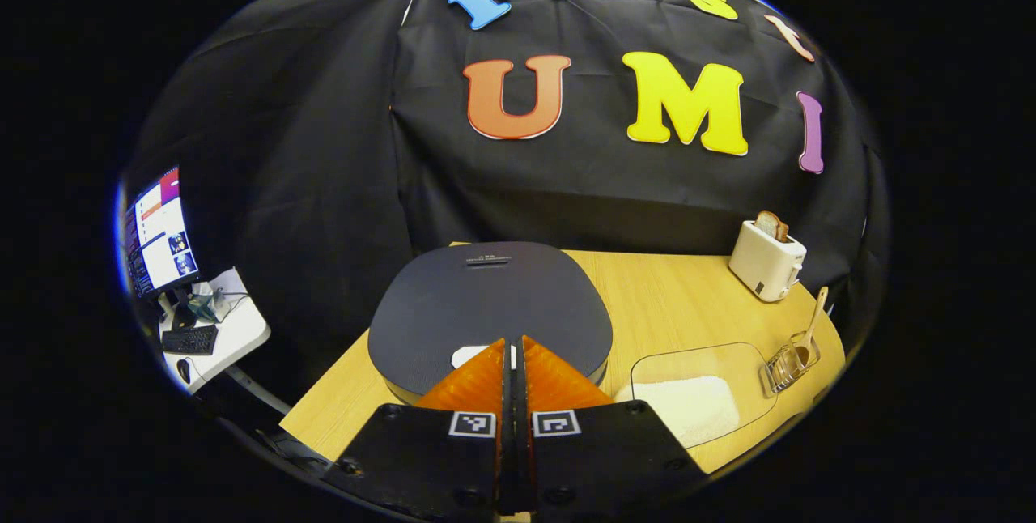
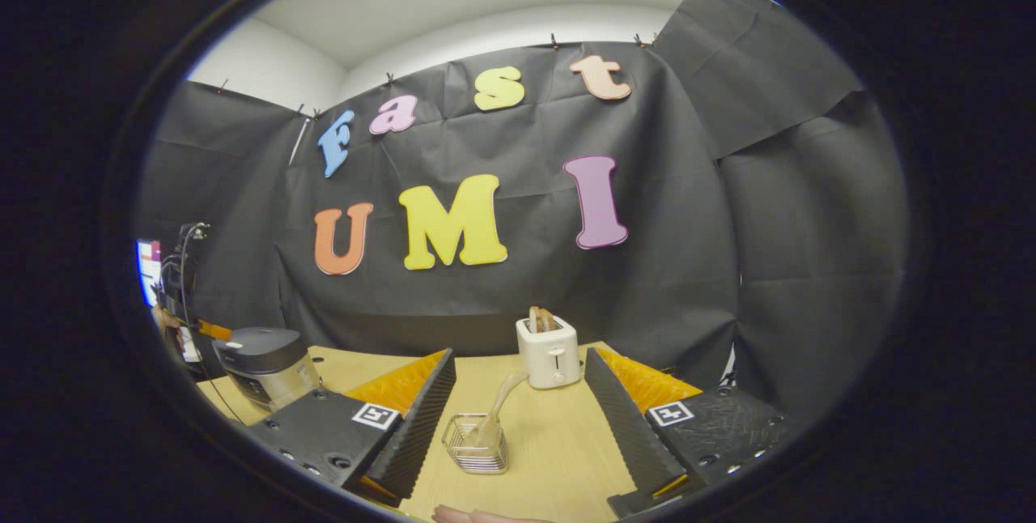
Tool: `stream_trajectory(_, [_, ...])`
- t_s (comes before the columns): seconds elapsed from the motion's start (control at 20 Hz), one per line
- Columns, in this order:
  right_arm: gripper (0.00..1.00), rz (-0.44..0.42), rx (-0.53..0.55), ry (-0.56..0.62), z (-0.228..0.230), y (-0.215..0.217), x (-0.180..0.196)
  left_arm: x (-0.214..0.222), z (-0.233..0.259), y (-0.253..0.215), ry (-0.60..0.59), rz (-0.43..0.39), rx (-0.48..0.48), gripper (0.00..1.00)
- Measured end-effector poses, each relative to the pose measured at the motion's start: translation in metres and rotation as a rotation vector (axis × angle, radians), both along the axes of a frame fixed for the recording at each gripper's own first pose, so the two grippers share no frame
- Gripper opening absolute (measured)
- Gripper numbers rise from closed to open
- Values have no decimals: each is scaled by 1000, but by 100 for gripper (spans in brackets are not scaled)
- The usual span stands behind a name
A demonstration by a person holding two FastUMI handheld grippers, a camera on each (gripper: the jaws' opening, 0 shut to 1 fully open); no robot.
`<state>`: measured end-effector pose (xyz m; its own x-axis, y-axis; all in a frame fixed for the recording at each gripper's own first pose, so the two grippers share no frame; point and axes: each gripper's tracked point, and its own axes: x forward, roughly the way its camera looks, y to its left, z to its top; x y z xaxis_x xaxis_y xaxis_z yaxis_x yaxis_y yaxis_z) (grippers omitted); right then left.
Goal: Close the left gripper, press the button to open the rice cooker; take a wooden spoon from the chopstick holder with the right hand, scoop a spoonful of rice and pour it into the rice cooker, then put the wooden spoon back into the chopstick holder.
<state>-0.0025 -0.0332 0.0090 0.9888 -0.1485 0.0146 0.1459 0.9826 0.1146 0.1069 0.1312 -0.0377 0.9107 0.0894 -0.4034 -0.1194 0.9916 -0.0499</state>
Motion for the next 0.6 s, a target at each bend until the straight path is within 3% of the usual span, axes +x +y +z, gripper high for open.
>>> stream_trajectory(0.2, [95,2,-1,-2,0,1,0,5,-7,7,16,6,-20,3])
stream_trajectory(0.4, [96,8,0,4,0,2,-1,5,-9,3,44,-26,44,3])
stream_trajectory(0.45, [92,12,1,5,-1,3,-1,4,-11,3,50,-27,43,3])
stream_trajectory(0.6, [96,30,0,9,-2,7,0,4,-11,3,49,-31,29,3])
